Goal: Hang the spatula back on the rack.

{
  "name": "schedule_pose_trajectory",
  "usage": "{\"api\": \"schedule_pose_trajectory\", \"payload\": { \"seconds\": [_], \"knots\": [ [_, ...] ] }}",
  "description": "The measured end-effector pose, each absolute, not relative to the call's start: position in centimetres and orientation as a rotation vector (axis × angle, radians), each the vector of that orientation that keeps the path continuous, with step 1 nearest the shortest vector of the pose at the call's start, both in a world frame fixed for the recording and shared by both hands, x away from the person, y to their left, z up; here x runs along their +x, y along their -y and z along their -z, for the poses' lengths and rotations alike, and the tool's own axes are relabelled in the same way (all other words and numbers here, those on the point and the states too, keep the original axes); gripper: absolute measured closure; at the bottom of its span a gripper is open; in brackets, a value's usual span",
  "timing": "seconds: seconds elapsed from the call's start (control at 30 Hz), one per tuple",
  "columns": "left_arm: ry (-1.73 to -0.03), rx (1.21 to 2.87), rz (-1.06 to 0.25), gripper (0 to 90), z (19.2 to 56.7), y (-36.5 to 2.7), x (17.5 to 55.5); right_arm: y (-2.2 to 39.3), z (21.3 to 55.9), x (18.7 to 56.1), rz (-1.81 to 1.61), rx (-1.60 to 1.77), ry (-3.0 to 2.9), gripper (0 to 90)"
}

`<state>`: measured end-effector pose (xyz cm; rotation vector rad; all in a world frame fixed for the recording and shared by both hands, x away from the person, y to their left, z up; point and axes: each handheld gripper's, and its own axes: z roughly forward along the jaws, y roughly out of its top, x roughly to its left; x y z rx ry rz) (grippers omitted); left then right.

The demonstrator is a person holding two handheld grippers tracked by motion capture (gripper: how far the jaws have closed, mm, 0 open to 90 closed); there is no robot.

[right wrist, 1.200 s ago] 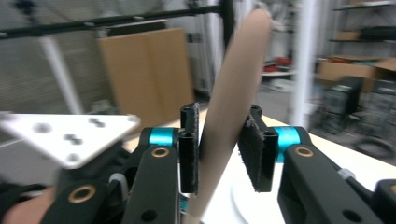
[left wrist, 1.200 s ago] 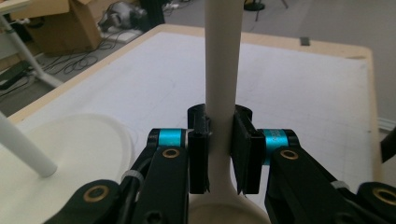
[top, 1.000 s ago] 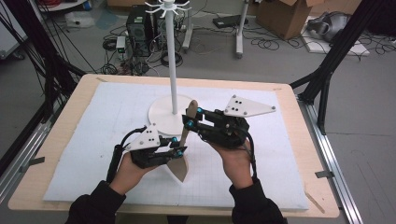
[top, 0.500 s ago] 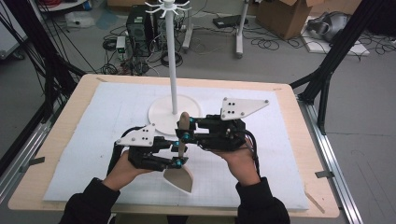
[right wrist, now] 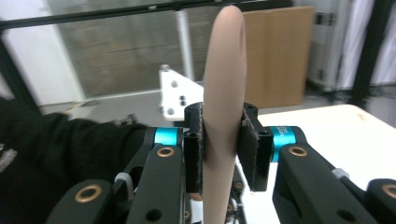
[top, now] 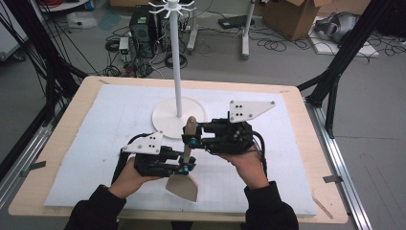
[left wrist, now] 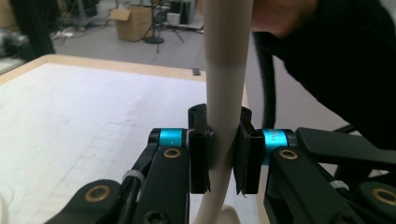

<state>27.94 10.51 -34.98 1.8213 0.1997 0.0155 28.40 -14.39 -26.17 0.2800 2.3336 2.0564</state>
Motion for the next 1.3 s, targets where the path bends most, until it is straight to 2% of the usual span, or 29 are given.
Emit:
{"api": "schedule_pose_trajectory", "payload": {
  "seconds": [0.03,0.07,0.13,0.2,0.43,0.73,1.07,1.3],
  "knots": [
    [-0.223,1.817,-0.026,78.4,35.0,-10.6,28.0,14.5,26.2,28.3,-2.035,0.378,-2.278,39.8],
    [-0.254,1.811,-0.044,78.4,34.9,-10.8,28.2,14.6,26.3,28.3,-2.031,0.408,-2.252,38.9],
    [-0.311,1.800,-0.075,78.4,34.8,-11.3,28.6,15.1,26.5,28.0,-1.981,0.463,-2.188,28.9],
    [-0.352,1.790,-0.104,78.4,34.4,-11.9,29.1,15.8,26.7,27.8,-1.897,0.546,-2.136,24.5],
    [-0.395,1.780,-0.202,78.4,32.0,-13.2,30.9,19.0,29.7,27.6,-1.554,0.759,-2.031,21.4],
    [-0.424,1.769,-0.272,78.3,28.7,-13.3,33.2,22.7,33.3,27.1,-1.481,0.883,-1.974,18.1],
    [-0.468,1.762,-0.310,78.4,26.2,-13.7,35.3,24.1,34.9,26.8,-1.442,0.923,-1.952,17.7],
    [-0.505,1.801,-0.361,78.4,24.4,-12.5,37.0,24.3,35.0,26.7,-1.436,0.934,-1.943,17.7]
  ]
}}
